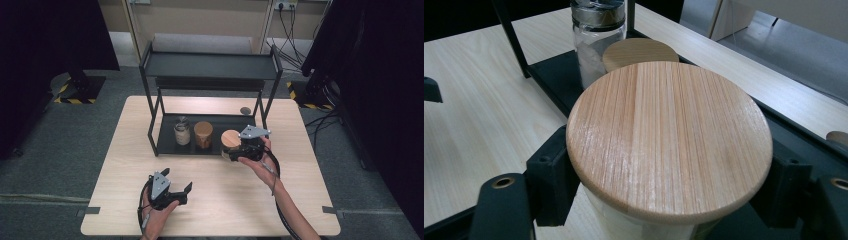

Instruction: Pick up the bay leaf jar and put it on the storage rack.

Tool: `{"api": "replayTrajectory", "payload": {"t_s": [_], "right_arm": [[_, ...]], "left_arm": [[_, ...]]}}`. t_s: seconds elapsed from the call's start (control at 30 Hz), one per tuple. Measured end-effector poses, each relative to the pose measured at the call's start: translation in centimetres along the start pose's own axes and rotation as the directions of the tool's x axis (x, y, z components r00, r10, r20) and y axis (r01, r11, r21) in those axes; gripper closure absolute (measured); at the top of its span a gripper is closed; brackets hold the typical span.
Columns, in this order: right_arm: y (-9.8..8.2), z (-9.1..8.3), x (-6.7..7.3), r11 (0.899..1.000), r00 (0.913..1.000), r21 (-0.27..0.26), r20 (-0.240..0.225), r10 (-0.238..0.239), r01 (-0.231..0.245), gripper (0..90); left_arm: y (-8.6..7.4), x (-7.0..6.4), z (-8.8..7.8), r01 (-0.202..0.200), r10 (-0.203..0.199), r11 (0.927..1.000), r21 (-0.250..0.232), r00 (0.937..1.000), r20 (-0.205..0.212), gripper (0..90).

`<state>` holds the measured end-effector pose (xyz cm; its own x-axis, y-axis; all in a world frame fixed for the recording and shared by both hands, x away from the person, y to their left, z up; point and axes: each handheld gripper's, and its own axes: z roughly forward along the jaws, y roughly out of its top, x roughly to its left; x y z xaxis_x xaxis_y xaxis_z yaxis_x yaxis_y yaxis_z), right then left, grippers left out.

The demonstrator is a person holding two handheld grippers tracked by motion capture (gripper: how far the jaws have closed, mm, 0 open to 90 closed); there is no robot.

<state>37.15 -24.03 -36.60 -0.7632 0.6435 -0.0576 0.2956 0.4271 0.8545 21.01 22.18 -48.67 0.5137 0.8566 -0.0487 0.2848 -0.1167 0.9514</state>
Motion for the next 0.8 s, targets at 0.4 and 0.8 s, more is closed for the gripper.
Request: {"api": "replayTrajectory", "payload": {"t_s": [0.4, 0.8], "right_arm": [[1.3, 1.3, -0.1, 1.0, 0.9998, 0.015, 0.021, 0.005, -0.006, 26.2], [1.4, 3.1, -0.5, 0.999, 0.9981, 0.026, 0.051, 0.036, -0.038, 26.2]], "left_arm": [[0.0, 0.0, 0.0, 0.002, -0.002, 1.0, 0.0, 1.0, 0.002, 2.6], [0.0, 0.1, 0.0, 0.003, -0.003, 1.0, -0.001, 1.0, 0.003, 2.5]]}}
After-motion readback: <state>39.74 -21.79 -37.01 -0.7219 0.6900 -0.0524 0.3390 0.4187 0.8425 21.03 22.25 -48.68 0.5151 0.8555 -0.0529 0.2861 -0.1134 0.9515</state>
